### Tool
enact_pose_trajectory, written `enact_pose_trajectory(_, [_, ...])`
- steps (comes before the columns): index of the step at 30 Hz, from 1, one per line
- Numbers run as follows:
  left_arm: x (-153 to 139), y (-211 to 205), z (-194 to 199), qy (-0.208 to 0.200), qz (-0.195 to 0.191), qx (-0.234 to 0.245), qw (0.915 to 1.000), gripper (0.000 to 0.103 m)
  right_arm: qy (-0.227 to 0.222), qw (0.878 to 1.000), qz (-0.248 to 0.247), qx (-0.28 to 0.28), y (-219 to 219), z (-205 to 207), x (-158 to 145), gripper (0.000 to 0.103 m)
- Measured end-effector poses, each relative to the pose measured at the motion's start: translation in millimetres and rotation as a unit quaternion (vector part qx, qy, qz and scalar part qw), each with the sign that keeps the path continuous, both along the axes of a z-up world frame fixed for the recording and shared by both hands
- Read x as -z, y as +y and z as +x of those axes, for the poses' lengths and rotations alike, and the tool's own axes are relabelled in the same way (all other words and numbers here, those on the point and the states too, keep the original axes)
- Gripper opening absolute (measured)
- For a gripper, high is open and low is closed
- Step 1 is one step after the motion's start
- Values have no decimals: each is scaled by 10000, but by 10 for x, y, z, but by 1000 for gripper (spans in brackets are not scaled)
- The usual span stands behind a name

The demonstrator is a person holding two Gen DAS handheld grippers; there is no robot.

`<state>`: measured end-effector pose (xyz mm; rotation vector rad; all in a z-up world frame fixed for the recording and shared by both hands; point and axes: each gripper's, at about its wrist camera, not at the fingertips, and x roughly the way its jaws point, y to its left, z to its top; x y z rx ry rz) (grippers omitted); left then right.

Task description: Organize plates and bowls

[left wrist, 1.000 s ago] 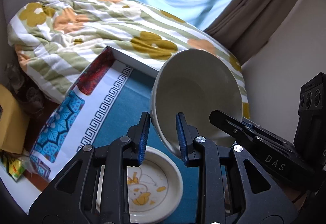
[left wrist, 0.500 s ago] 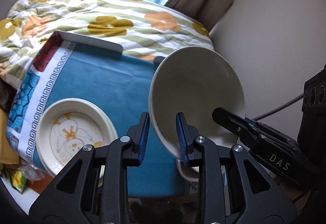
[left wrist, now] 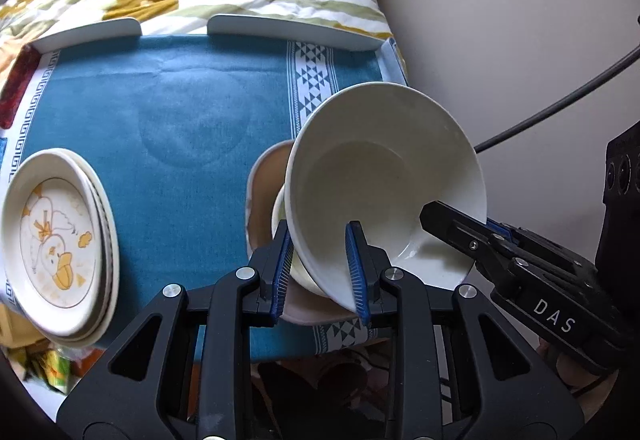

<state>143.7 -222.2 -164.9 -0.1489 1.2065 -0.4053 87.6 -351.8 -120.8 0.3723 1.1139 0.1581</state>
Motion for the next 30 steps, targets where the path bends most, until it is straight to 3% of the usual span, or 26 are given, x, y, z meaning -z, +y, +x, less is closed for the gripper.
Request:
enact_pose_trajectory(7, [180,-112,20,143,420,194,9988,24,302,9995,100,80,-52,-32,195,19])
enact_pose_trajectory(14, [281,-247,66,34,939,443,9946,24,391,9992,-47,35,-15,-24,338,18])
enact_pose_trajectory(30, [399,-390,107,-16,1360,657,9885,24,561,9983,-108,66,-78,-8,475,18])
